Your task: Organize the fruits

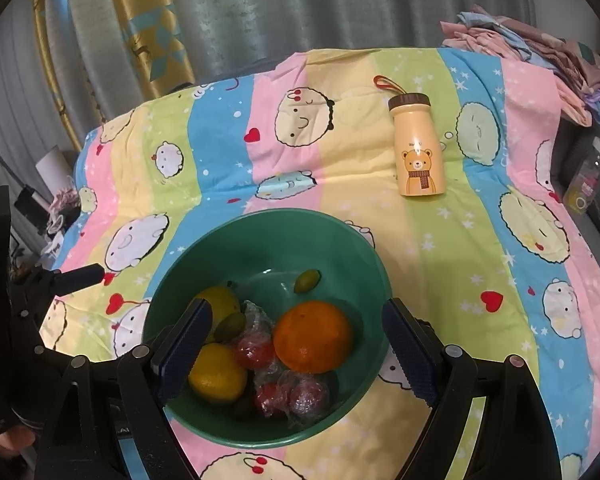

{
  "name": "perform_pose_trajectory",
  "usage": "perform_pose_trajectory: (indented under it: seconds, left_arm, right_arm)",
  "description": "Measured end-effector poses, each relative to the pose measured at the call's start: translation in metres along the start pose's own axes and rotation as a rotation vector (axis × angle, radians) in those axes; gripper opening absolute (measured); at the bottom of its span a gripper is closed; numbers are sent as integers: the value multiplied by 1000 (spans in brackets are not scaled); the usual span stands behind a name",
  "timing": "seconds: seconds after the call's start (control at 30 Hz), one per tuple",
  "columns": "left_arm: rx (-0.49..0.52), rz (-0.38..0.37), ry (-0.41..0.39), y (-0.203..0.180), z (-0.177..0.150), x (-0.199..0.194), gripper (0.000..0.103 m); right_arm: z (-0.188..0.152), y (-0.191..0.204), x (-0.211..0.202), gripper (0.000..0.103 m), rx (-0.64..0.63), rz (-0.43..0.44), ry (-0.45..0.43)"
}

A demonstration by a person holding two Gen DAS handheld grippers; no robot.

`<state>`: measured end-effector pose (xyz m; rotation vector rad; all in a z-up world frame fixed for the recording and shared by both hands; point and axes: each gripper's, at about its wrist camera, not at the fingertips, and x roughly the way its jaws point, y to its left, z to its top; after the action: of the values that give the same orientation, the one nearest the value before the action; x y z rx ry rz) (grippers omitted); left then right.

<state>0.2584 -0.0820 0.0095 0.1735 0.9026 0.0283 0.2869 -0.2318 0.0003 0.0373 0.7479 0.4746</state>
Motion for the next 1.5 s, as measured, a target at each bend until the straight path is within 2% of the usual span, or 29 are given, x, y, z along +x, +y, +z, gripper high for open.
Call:
perform_pose_trajectory:
  seconds: [0.6,1.5]
  left_arm:
    - [-27,8,-13,7,-6,-16,102]
    - [-16,10,-49,4,-15,-57,103]
  right_arm:
    - [-1,12,-17,87,-21,-8,-6]
    - [-8,24,-58,87,-81,-49,-35]
